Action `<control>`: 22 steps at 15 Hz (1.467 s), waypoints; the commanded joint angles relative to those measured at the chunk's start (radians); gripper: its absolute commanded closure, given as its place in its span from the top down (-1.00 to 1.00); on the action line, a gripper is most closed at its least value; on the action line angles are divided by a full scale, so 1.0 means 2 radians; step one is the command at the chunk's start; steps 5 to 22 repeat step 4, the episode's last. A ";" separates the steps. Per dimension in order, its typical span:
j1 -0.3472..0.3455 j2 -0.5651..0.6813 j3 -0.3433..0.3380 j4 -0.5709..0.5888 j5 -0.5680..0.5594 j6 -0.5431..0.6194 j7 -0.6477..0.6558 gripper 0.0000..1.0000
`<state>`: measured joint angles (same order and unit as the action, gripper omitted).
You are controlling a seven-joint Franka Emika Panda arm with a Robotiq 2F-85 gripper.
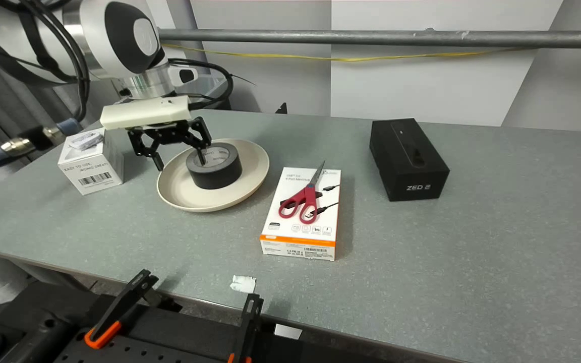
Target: Put the masking tape on the plate
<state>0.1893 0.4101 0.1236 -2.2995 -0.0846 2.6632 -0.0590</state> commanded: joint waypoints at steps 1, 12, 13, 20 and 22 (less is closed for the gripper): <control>-0.004 -0.003 0.003 -0.002 -0.002 -0.001 0.001 1.00; -0.004 -0.007 0.003 -0.006 -0.002 -0.001 0.001 1.00; -0.004 -0.007 0.003 -0.006 -0.002 -0.001 0.001 1.00; -0.004 -0.007 0.003 -0.006 -0.002 -0.001 0.001 1.00; -0.004 -0.007 0.003 -0.006 -0.002 -0.001 0.001 1.00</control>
